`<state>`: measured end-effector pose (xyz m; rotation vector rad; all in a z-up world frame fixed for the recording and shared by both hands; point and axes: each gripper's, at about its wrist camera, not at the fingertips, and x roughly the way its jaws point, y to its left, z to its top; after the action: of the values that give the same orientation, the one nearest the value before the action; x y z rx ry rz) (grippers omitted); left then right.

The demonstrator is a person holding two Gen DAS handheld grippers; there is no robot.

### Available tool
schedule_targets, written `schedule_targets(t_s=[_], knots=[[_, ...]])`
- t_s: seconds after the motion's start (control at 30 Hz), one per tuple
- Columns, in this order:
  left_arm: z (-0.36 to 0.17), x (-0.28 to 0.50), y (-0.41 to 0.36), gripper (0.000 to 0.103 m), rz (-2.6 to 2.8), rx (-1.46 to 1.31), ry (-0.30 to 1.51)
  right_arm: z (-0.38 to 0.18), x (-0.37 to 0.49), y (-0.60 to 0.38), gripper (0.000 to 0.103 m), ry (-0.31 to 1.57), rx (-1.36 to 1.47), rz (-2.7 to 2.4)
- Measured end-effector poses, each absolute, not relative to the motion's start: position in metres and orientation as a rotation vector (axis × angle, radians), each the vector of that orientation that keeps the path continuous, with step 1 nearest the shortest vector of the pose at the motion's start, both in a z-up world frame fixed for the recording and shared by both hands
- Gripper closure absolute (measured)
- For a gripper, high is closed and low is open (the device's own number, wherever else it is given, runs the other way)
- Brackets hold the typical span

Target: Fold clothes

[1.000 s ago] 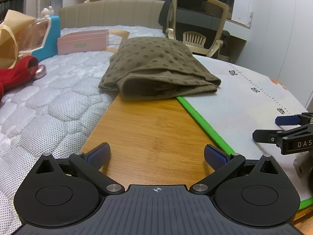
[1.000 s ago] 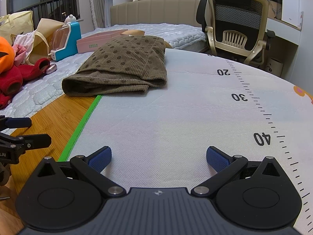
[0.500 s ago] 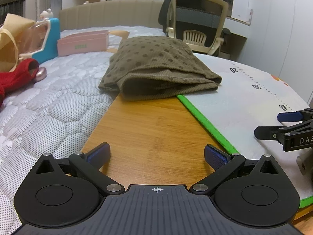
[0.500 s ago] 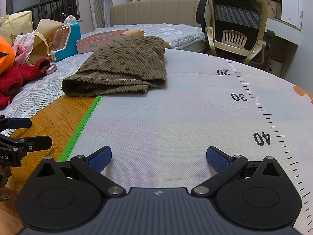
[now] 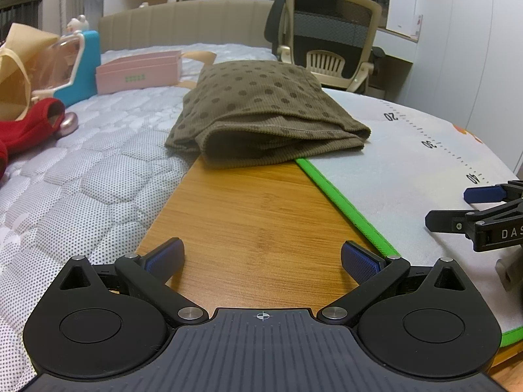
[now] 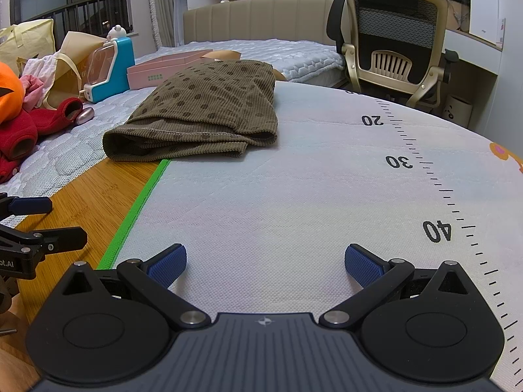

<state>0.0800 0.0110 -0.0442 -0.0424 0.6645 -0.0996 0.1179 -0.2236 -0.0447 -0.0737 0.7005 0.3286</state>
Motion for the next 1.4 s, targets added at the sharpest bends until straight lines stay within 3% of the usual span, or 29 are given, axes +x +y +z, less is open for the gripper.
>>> schedule_targets(t_s=[1.4], knots=[[-0.0423,0.0818,0.0147,0.000,-0.106,-0.062,0.669,-0.0471,0.1216,-0.2204,0.000,0.689,-0.119,0.345]])
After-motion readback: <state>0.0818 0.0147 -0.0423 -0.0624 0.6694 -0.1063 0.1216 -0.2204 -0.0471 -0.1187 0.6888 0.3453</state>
